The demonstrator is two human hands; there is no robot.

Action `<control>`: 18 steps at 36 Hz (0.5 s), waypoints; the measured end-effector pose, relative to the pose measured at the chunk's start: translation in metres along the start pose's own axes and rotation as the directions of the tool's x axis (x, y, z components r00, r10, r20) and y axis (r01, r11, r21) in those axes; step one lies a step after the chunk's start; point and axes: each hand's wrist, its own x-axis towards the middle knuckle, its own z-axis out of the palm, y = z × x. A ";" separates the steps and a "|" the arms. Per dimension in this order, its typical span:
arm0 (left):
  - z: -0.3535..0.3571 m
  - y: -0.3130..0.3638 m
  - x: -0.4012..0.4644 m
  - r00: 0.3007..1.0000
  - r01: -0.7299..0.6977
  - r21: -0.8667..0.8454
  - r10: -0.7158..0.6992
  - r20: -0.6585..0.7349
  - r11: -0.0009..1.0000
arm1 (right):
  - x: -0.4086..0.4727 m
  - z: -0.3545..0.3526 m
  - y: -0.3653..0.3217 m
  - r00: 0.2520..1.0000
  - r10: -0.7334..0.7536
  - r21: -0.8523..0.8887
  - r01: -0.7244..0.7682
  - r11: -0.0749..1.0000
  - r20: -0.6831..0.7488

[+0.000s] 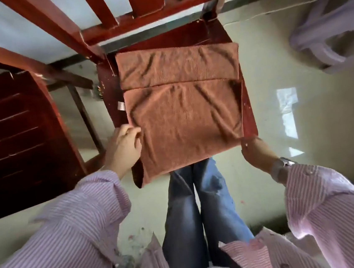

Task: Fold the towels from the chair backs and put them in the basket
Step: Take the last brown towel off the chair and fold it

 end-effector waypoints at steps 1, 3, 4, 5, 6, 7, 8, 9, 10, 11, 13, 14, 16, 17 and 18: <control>-0.002 0.004 0.014 0.999 -0.006 -0.004 0.006 -0.039 1.000 | 0.013 -0.005 -0.006 0.997 -0.045 0.007 0.046 0.999 -0.064; -0.006 0.012 0.041 0.994 -0.022 0.011 0.023 -0.110 1.000 | 0.035 -0.019 -0.020 0.980 -0.098 0.021 0.103 0.994 -0.174; -0.008 0.015 0.054 0.990 -0.025 0.032 0.029 -0.136 0.999 | 0.046 -0.026 -0.028 0.968 -0.113 0.027 0.122 0.992 -0.223; -0.009 0.017 0.066 0.989 -0.014 0.058 0.022 -0.144 0.998 | 0.055 -0.033 -0.036 0.954 -0.130 0.025 0.142 0.990 -0.269; -0.009 0.020 0.076 0.991 0.011 0.084 0.001 -0.135 0.996 | 0.063 -0.041 -0.044 0.935 -0.156 0.011 0.168 0.986 -0.319; -0.009 0.021 0.087 0.993 0.037 0.104 -0.025 -0.116 0.994 | 0.072 -0.047 -0.051 0.910 -0.192 -0.014 0.201 0.980 -0.367; -0.009 0.023 0.095 0.994 0.051 0.121 -0.039 -0.099 0.991 | 0.079 -0.052 -0.056 0.891 -0.222 -0.054 0.219 0.974 -0.396; -0.008 0.023 0.101 0.995 0.053 0.139 -0.041 -0.092 0.989 | 0.086 -0.056 -0.060 0.883 -0.238 -0.101 0.215 0.971 -0.404; -0.007 0.024 0.106 0.995 0.052 0.159 -0.037 -0.095 0.986 | 0.093 -0.060 -0.062 0.883 -0.244 -0.147 0.201 0.968 -0.401; -0.007 0.023 0.109 0.994 0.056 0.180 -0.038 -0.103 0.982 | 0.100 -0.062 -0.063 0.886 -0.249 -0.186 0.189 0.964 -0.392; -0.007 0.022 0.112 0.992 0.072 0.204 -0.048 -0.118 0.976 | 0.108 -0.066 -0.064 0.896 -0.246 -0.226 0.170 0.959 -0.369; -0.007 0.020 0.112 0.991 0.082 0.199 -0.058 -0.125 0.976 | 0.110 -0.068 -0.064 0.903 -0.236 -0.232 0.158 0.960 -0.360; -0.010 0.018 0.112 0.988 0.097 0.171 -0.074 -0.135 0.981 | 0.111 -0.071 -0.062 0.917 -0.209 -0.218 0.139 0.966 -0.340; -0.011 0.016 0.111 0.987 0.101 0.152 -0.080 -0.136 0.983 | 0.110 -0.073 -0.060 0.926 -0.194 -0.196 0.134 0.971 -0.325; -0.013 0.015 0.109 0.988 0.104 0.127 -0.087 -0.130 0.986 | 0.108 -0.074 -0.058 0.936 -0.179 -0.156 0.137 0.978 -0.303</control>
